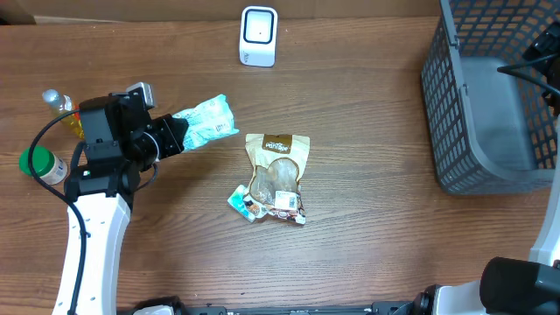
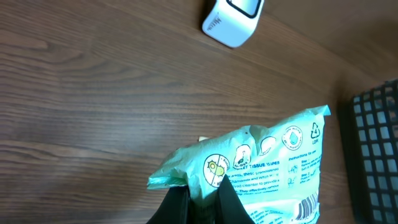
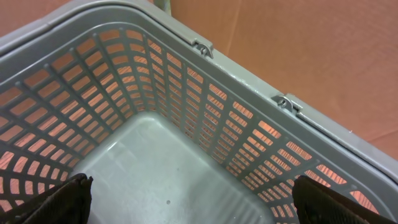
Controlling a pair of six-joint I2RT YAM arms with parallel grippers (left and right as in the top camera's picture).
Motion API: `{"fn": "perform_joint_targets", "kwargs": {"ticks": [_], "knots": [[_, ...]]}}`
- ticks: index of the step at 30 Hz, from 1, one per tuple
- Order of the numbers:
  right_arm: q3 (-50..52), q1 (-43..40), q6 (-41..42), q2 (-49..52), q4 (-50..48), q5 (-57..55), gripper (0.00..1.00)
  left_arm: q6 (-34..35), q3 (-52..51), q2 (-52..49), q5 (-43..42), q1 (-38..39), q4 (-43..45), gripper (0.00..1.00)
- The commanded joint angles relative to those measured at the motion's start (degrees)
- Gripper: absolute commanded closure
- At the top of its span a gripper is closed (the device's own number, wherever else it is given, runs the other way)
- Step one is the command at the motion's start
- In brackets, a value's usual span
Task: Scan the item barcode
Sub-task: 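Lift the mint-green packet with the left gripper, then raise the packet up to the white scanner with the left gripper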
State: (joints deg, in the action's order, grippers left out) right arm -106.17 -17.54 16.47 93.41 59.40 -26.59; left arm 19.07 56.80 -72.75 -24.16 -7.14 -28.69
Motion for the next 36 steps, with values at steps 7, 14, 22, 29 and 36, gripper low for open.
{"fn": "perform_joint_targets", "kwargs": {"ticks": [7,14,22,29,36], "knots": [[-0.31,0.0,-0.26,-0.07,-0.31,-0.81,0.0,0.68,18.67,-0.07,11.28,0.07,-5.38,0.96],[-0.31,0.0,-0.26,-0.07,-0.31,-0.81,0.0,0.7,25.03,-0.68,13.68,0.07,8.7,0.96],[-0.31,0.0,-0.26,-0.07,-0.31,-0.81,0.0,0.35,25.05,-2.49,21.05,0.11,20.2,0.96],[-0.31,0.0,-0.26,-0.07,-0.31,-0.81,0.0,-9.14,25.44,-4.55,21.81,1.2,18.99,0.96],[-0.31,0.0,-0.26,-0.07,-0.31,-0.81,0.0,-20.02,35.91,-11.89,28.72,7.17,6.08,0.96]]}}
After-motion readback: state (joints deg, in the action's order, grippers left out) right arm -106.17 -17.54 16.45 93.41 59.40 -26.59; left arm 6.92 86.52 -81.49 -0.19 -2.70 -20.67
